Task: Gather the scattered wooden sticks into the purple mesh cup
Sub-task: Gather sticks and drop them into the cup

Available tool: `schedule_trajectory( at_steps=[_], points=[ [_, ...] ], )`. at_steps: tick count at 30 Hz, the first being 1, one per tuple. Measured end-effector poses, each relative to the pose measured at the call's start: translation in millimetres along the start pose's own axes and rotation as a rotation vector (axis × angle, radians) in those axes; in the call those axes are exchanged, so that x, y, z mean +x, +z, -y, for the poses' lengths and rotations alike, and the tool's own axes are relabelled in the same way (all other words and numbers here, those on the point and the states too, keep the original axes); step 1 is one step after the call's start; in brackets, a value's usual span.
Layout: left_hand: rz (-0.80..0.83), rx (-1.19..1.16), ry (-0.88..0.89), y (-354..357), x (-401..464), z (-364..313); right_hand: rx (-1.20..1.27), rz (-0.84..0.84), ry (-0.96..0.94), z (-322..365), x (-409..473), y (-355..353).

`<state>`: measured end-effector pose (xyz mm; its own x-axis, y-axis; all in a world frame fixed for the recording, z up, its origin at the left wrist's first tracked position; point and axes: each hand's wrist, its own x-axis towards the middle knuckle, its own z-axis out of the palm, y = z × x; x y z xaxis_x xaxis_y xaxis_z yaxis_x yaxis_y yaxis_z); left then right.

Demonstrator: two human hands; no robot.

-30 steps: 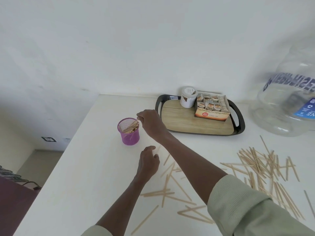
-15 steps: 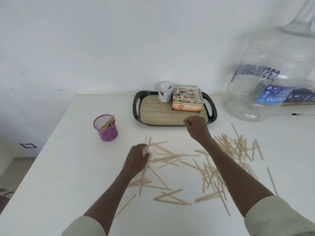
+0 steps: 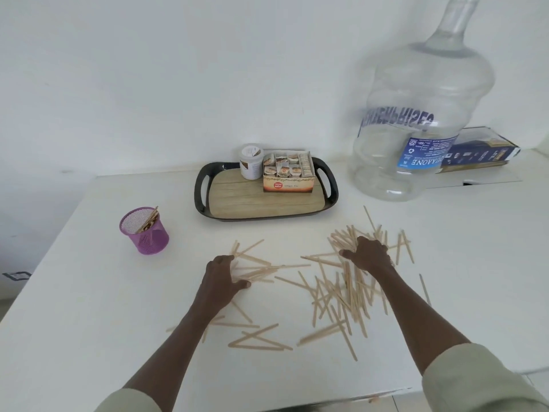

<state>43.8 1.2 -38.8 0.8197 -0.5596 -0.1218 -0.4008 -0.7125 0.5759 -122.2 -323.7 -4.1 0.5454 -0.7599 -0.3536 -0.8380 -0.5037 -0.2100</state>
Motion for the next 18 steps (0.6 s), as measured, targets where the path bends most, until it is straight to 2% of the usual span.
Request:
schedule_trajectory(
  at_steps=[3,8,13,18],
  points=[
    [-0.055,0.002,0.006,5,-1,-9,0.048,-0.083,-0.085,5,-9,9],
    [-0.113,-0.021,0.006,12,-4,-20,-0.007,-0.221,-0.278,18,-23,22],
    [-0.084,0.158,0.031,13,-2,-26,0.104,-0.235,-0.292,23,-24,24],
    [-0.081,0.239,0.048,14,0,-31,0.035,-0.11,-0.205,24,-14,21]
  ],
)
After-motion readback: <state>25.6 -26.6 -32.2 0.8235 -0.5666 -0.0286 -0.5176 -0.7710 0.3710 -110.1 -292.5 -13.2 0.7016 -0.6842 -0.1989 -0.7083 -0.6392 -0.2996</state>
